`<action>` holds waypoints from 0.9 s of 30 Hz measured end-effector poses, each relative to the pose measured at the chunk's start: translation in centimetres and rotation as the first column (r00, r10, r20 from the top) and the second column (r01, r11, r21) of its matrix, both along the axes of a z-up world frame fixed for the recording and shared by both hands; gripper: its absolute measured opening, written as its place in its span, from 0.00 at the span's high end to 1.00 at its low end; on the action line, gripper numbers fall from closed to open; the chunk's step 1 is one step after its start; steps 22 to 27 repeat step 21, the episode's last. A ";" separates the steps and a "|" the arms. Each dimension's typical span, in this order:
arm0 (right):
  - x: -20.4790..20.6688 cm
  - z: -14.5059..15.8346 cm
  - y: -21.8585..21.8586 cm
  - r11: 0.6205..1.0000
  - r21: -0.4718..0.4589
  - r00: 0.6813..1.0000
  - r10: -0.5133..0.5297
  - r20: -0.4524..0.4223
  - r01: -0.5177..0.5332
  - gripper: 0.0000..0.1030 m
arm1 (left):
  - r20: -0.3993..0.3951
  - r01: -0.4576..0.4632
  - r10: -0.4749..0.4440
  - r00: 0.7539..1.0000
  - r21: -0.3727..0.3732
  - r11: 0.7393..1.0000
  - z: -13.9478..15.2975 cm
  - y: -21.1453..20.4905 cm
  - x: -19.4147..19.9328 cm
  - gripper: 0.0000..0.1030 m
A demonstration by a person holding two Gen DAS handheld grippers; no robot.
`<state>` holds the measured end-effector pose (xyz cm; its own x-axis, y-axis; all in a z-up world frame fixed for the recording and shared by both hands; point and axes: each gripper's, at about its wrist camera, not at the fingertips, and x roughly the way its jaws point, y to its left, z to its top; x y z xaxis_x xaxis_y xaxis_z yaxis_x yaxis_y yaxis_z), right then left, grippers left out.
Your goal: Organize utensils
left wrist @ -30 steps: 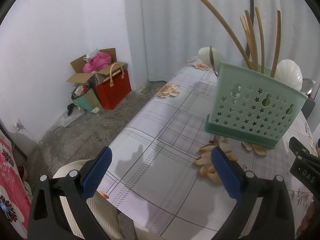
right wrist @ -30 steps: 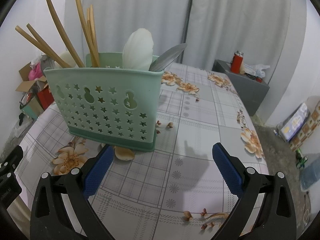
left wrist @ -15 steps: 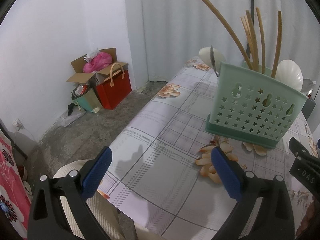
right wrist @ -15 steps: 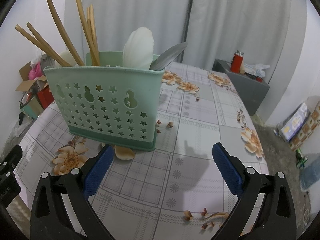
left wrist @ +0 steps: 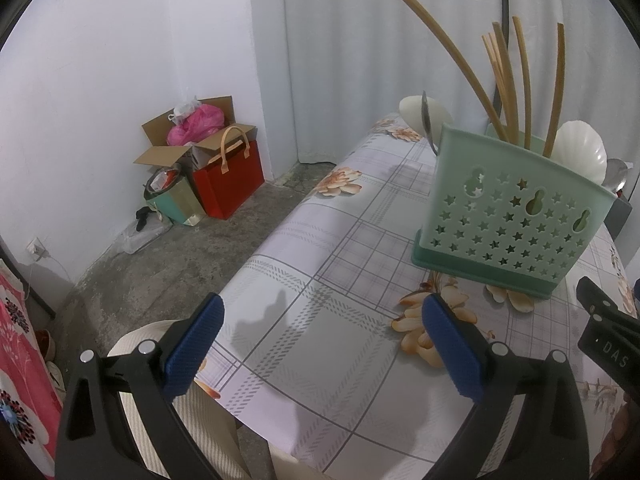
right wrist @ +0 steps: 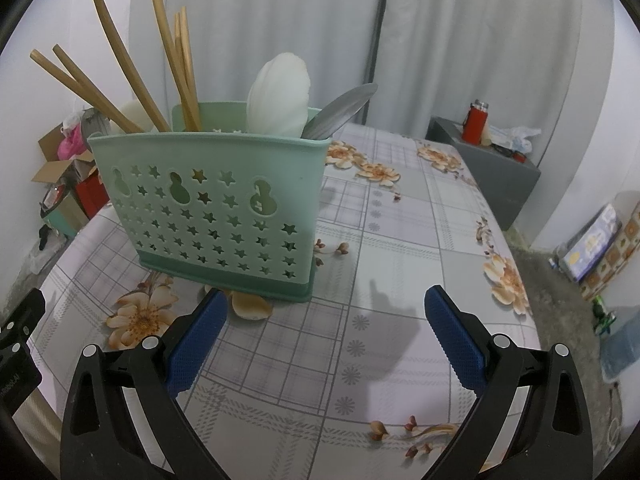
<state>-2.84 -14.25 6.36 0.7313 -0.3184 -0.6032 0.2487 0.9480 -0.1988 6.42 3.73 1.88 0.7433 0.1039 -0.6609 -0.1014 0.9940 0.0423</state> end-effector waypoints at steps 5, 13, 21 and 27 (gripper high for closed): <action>0.1 0.0 0.0 1.000 0.002 1.000 0.001 -0.003 -0.001 0.08 | 0.001 0.000 0.000 1.000 0.000 1.000 0.0 0.0 0.0 0.06; 0.1 0.0 0.0 1.000 0.005 1.000 0.001 -0.002 -0.001 0.08 | 0.000 -0.002 0.002 1.000 0.002 1.000 0.0 -0.1 0.0 0.06; 0.3 0.0 0.0 1.000 0.005 1.000 0.005 -0.005 -0.005 0.08 | -0.005 -0.005 0.005 1.000 -0.003 1.000 0.2 0.4 -0.1 0.06; 0.3 0.0 0.0 1.000 0.005 1.000 0.005 -0.005 -0.005 0.08 | -0.005 -0.005 0.005 1.000 -0.003 1.000 0.2 0.4 -0.1 0.06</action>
